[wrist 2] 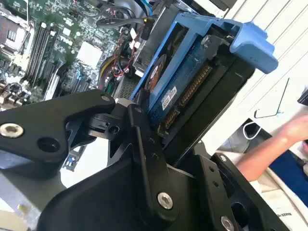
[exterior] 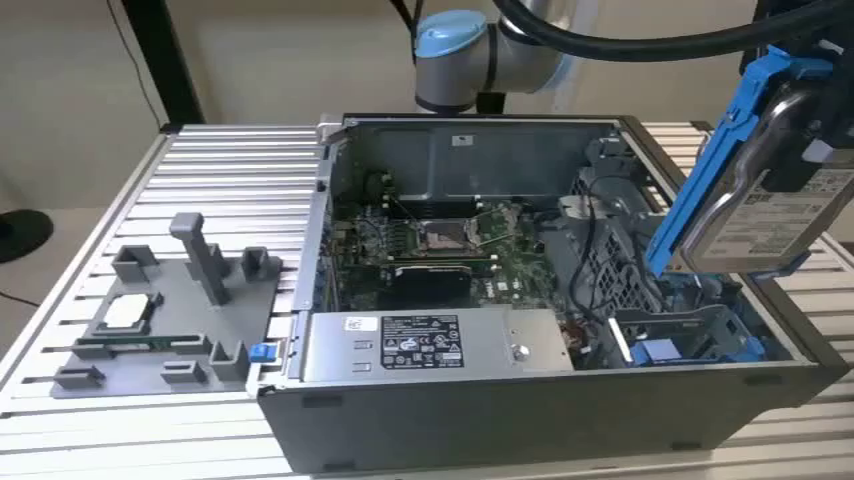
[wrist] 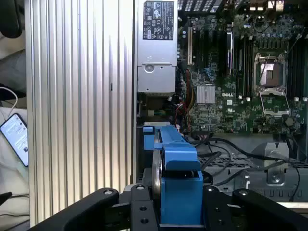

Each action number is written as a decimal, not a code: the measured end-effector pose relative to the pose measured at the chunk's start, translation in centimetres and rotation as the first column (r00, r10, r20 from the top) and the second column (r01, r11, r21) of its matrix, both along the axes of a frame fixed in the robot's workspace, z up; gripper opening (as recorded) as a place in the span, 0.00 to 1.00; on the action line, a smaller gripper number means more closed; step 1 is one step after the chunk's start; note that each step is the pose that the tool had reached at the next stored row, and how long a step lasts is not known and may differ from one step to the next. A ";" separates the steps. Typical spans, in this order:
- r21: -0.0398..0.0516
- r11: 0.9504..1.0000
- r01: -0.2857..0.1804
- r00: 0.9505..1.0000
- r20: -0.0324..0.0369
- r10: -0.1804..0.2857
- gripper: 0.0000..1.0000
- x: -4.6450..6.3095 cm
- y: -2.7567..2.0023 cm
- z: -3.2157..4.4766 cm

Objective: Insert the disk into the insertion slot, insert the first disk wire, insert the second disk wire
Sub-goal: 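Insert the disk into the insertion slot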

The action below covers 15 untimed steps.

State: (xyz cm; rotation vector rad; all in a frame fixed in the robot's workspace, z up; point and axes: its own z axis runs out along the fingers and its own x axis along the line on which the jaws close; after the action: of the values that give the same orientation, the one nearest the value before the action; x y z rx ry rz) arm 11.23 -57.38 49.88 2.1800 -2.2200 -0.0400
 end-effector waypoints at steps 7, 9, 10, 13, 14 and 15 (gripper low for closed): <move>0.000 1.000 0.000 1.000 0.000 0.000 0.00 0.0 0.00 0.00; 0.000 1.000 0.000 1.000 0.000 0.000 0.00 0.0 0.00 0.00; 0.000 1.000 0.000 1.000 0.000 0.000 0.00 0.0 -0.01 0.00; 0.000 1.000 0.000 1.000 0.000 0.000 0.00 0.0 -0.08 -0.05; 0.000 1.000 0.000 1.000 0.000 0.000 0.00 0.0 -0.13 -0.07; 0.000 1.000 0.000 1.000 0.000 0.000 0.00 0.0 -0.23 -0.11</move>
State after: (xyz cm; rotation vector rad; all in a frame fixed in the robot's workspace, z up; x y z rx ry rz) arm 11.23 -57.61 49.77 2.1800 -2.2199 -0.0398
